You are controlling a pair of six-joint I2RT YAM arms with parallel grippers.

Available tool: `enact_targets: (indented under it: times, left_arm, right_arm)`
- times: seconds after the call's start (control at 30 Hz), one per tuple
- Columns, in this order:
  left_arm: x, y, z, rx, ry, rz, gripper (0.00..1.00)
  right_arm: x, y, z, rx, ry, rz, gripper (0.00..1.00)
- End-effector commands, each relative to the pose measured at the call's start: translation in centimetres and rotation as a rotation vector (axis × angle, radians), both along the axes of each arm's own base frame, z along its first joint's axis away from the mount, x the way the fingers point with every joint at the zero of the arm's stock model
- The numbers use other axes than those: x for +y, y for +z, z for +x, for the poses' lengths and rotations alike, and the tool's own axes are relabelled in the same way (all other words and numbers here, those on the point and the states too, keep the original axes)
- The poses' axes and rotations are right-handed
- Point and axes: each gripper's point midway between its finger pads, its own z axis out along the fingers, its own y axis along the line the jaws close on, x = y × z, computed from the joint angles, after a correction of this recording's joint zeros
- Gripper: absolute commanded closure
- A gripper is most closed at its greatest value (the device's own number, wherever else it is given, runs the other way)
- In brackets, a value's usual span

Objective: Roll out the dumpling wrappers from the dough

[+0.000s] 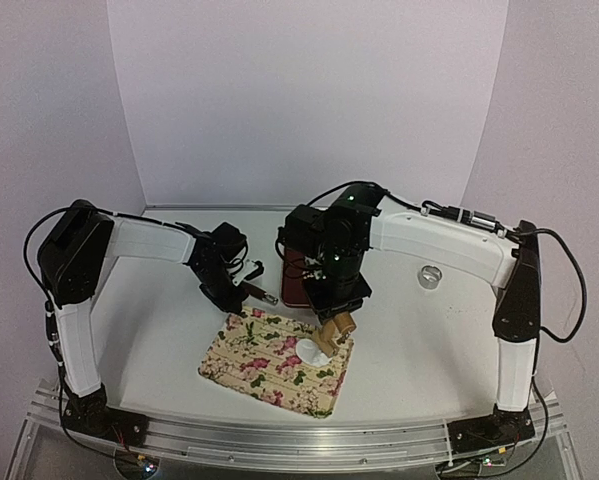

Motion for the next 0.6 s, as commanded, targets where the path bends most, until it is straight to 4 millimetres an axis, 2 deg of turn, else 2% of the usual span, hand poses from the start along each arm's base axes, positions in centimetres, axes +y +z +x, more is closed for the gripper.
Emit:
enact_targets:
  times: [0.0,0.57]
  left_arm:
    - [2.0,-2.9,0.0,0.023,-0.006,0.123,1.0]
    - [1.6,-3.1,0.3,0.036,0.0,0.121,1.0]
  right_arm:
    - [-5.7,1.1,-4.0,0.151,0.04,-0.236,1.0]
    - [-3.9,-1.4,-4.9,0.211,0.094,-0.189,1.0]
